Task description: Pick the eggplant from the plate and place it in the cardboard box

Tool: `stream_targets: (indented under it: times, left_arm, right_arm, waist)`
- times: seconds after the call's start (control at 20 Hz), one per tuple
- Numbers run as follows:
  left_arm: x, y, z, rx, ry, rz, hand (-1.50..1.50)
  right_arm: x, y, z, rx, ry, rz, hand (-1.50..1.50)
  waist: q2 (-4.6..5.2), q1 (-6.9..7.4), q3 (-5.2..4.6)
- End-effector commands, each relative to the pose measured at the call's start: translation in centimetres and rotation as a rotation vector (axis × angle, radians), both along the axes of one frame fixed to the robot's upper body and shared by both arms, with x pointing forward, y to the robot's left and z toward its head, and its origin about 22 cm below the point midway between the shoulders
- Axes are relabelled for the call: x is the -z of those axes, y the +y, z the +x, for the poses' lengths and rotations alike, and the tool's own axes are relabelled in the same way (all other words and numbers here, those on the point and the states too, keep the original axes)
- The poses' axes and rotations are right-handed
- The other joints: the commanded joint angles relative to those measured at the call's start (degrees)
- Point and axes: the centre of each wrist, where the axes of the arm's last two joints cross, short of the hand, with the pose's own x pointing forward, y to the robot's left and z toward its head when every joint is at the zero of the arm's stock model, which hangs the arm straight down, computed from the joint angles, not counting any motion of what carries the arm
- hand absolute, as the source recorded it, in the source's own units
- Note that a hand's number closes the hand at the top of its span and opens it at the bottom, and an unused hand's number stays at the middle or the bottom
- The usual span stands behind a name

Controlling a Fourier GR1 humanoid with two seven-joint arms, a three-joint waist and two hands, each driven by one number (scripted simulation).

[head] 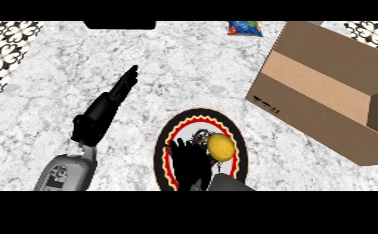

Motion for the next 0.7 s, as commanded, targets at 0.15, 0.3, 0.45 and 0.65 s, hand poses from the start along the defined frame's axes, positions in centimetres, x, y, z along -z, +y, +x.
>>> stream_targets:
  times: [0.15, 0.3, 0.45, 0.65]
  left_arm:
    - [0.9, 0.7, -0.3, -0.005, 0.006, 0.009, 0.0]
    - [-0.6, -0.8, -0.1, -0.004, 0.01, 0.018, 0.0]
    - [-0.5, 0.1, 1.0, 0.012, 0.003, 0.01, 0.0]
    - [-2.0, -0.2, -0.4, -0.002, -0.002, 0.035, 0.0]
  right_arm:
    - [2.2, -1.6, -0.9, -0.007, 0.007, -0.074, -1.5]
    - [2.8, -1.4, 0.3, 0.006, 0.045, -0.045, 1.5]
    - [3.9, -0.7, -0.6, -0.054, 0.011, -0.058, 1.5]
    - [3.5, -0.7, -1.8, -0.065, -0.042, -0.053, 1.5]
  waist:
    - [0.04, -0.37, -0.05]
    - [0.06, -0.15, -0.04]
    - [0.16, 0.1, -0.04]
    - [0.01, -0.17, -0.03]
